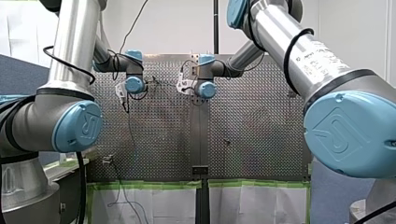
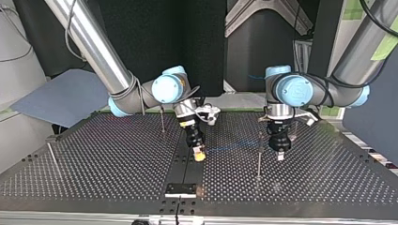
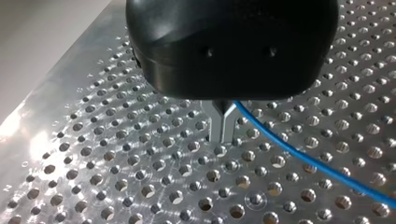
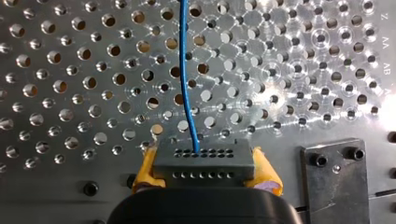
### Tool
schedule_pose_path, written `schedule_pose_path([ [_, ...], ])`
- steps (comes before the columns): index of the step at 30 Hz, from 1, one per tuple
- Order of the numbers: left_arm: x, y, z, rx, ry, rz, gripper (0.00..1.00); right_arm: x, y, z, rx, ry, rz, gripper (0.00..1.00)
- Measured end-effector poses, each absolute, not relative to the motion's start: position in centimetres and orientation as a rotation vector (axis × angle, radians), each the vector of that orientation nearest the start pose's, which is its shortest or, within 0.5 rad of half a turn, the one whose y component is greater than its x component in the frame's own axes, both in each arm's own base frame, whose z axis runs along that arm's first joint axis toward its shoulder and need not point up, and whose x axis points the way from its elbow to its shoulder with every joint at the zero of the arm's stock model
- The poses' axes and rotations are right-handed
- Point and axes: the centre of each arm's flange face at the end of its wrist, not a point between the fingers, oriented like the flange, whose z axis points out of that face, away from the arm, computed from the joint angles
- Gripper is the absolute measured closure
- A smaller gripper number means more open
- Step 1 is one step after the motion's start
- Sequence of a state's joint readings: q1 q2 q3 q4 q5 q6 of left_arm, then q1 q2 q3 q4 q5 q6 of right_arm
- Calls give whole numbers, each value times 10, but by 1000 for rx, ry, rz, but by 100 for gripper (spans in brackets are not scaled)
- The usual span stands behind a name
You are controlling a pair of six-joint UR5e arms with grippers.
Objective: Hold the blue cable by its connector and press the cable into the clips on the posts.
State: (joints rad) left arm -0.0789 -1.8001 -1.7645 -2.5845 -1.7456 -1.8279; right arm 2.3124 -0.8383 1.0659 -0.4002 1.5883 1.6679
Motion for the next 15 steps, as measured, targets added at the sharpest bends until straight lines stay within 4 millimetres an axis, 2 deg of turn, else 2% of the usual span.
schedule_pose_path([
  [4,553,-163,329,-263,1418,-144,92,625,-488,309,1536,-788,1912,100],
  [5,553,-163,329,-262,1418,-143,25,625,-488,309,1536,-787,1912,100],
  [6,552,-163,329,-261,1419,-142,25,625,-488,309,1536,-788,1912,100],
  [7,552,-164,329,-260,1421,-138,9,625,-488,309,1537,-788,1911,100],
  [8,551,-164,329,-260,1424,-132,0,625,-488,309,1537,-788,1911,100],
  [15,545,-162,323,-283,1472,-69,0,625,-486,307,1555,-792,1900,100],
])
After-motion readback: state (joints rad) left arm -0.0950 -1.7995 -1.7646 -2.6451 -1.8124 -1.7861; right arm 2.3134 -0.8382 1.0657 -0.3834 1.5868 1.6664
